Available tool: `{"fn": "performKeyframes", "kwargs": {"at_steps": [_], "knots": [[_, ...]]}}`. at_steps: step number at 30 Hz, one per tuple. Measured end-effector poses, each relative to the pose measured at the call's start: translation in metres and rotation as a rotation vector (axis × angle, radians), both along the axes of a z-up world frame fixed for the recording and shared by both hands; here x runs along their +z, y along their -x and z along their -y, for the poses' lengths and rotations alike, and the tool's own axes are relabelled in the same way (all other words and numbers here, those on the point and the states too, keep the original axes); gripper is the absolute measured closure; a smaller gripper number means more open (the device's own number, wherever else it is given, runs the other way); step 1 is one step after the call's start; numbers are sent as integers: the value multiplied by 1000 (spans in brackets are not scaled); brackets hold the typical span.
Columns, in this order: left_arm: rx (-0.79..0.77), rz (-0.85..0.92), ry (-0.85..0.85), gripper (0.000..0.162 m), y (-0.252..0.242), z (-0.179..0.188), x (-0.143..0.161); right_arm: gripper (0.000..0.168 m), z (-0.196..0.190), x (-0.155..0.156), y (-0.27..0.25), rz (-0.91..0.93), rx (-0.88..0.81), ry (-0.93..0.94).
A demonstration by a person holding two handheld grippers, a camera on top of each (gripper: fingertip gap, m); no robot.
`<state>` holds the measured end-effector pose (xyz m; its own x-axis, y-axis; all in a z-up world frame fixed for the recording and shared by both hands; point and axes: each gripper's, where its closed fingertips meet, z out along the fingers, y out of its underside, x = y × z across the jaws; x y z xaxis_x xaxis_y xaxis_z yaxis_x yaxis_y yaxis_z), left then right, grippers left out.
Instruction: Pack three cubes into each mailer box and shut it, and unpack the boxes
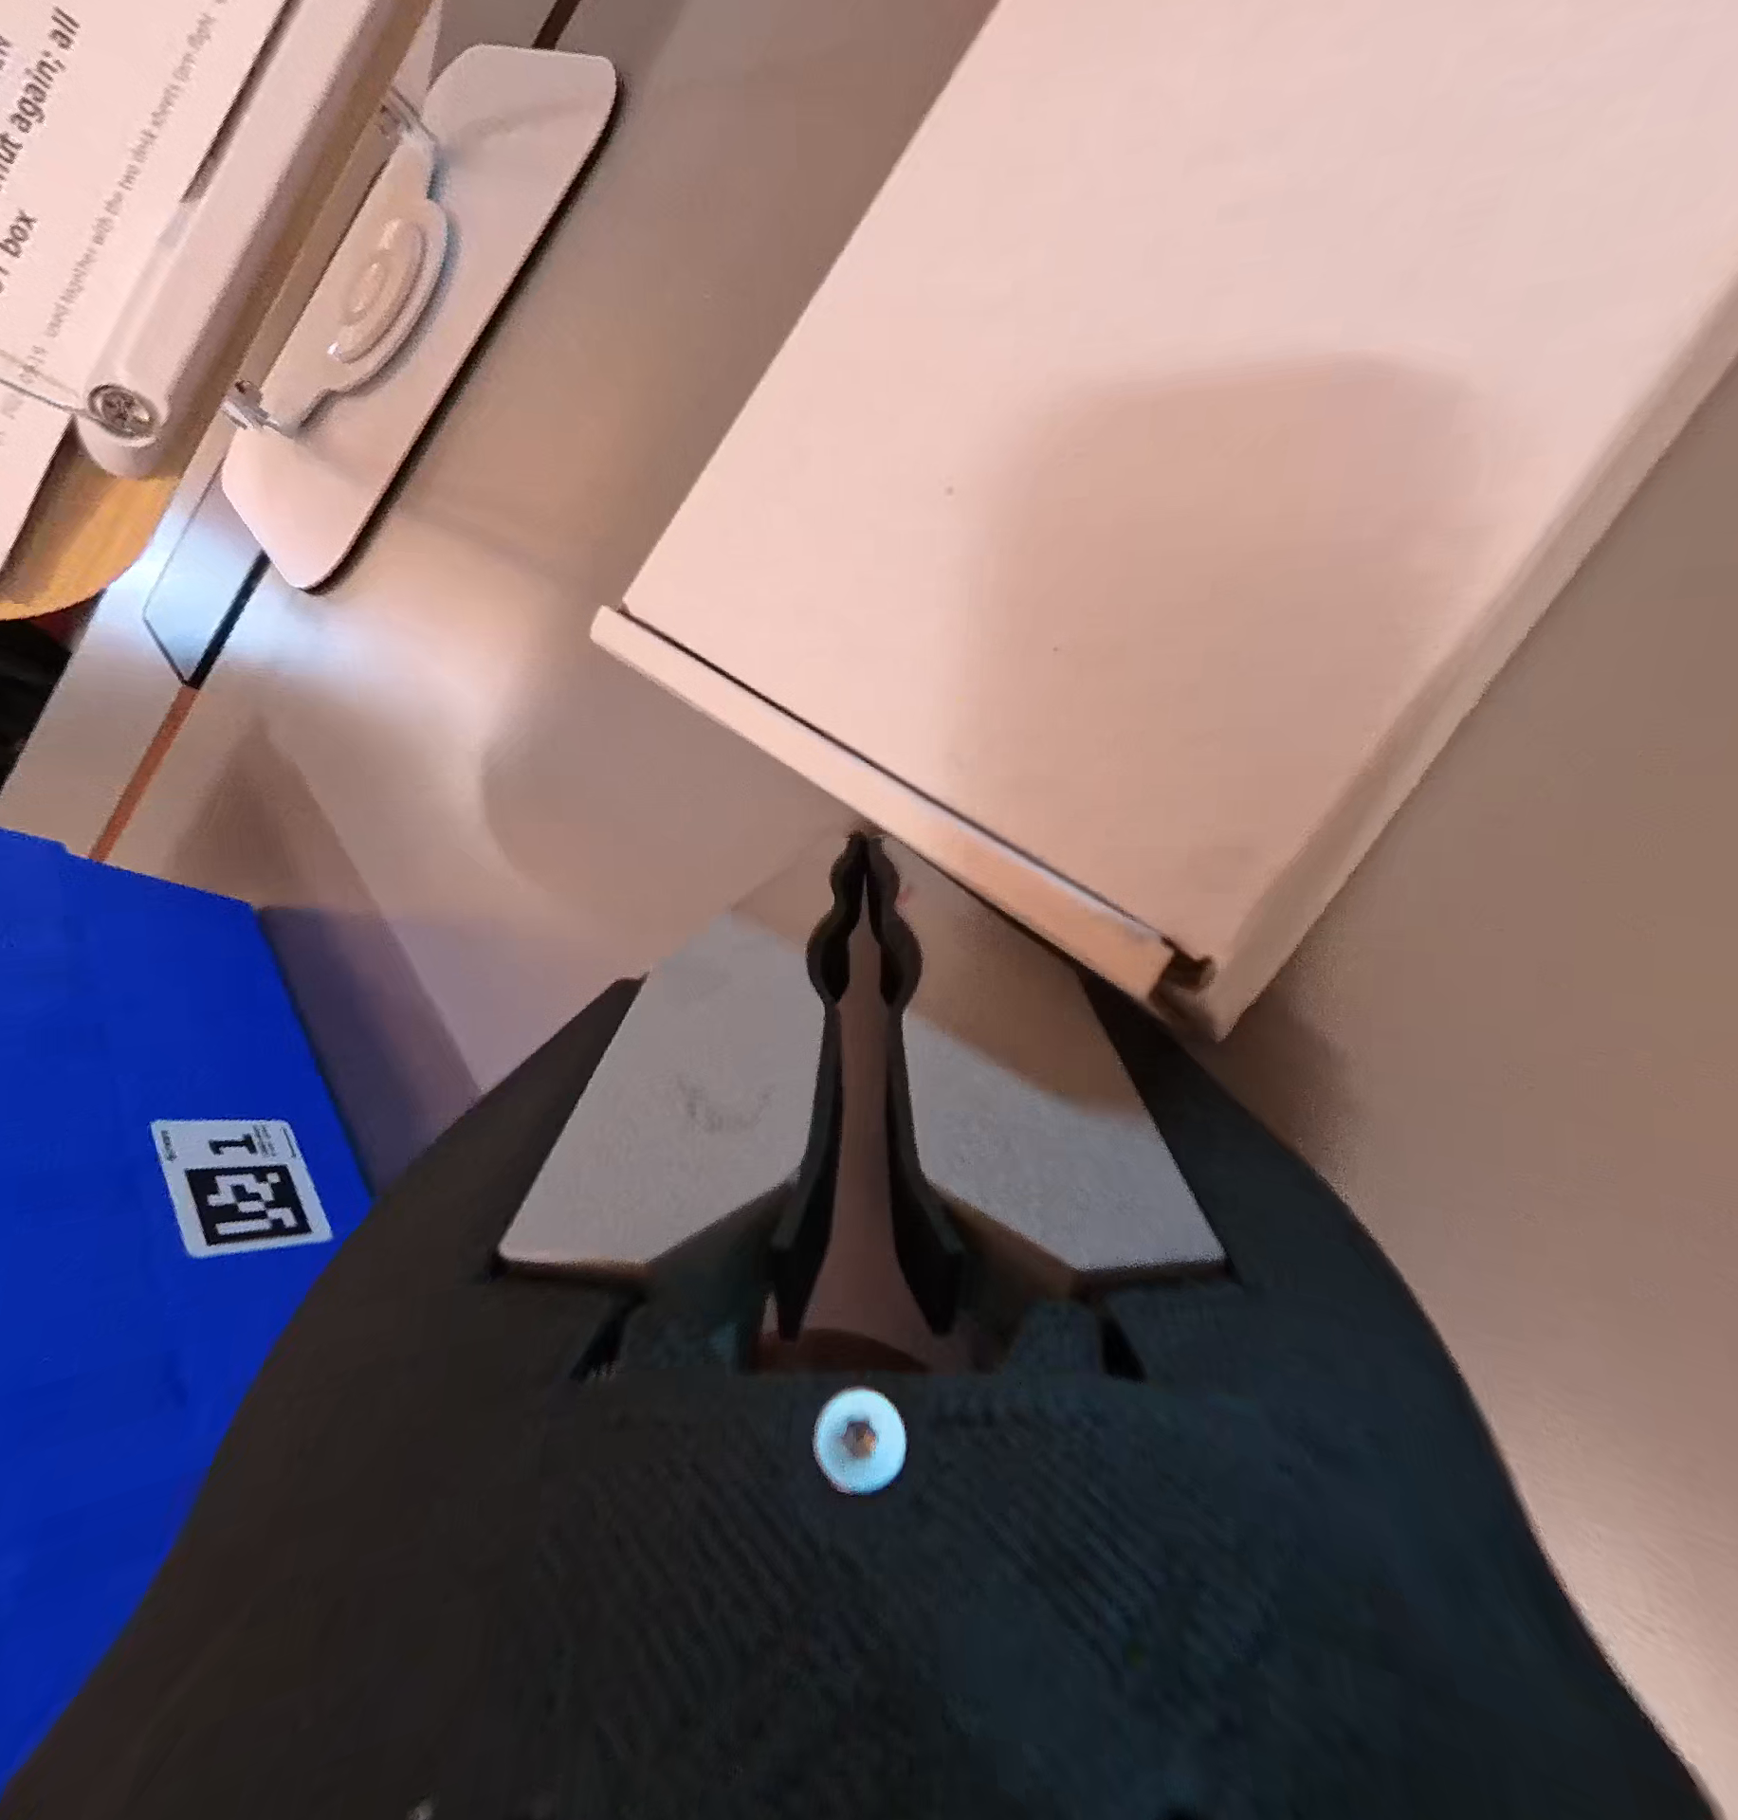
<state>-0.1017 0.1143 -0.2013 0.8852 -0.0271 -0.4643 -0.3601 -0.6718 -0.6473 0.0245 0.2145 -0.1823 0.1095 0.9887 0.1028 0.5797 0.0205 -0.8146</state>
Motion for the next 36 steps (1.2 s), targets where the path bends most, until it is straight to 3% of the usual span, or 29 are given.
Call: {"fn": "performKeyframes", "kwargs": {"at_steps": [5,13,27,31,36], "knots": [[43,175,-57,162,-6,12,17,168,12,10,-2,57,74,26],[25,482,3,162,-25,40,46,168,18,49,6,90,150,149],[25,466,-48,162,-21,53,40,164,14,36,5,118,186,97],[6,423,-87,130,-18,63,47,160,4,50,0,78,162,59],[-48,368,-191,89,-17,55,61,156,23,98,0,-65,278,31]]}}
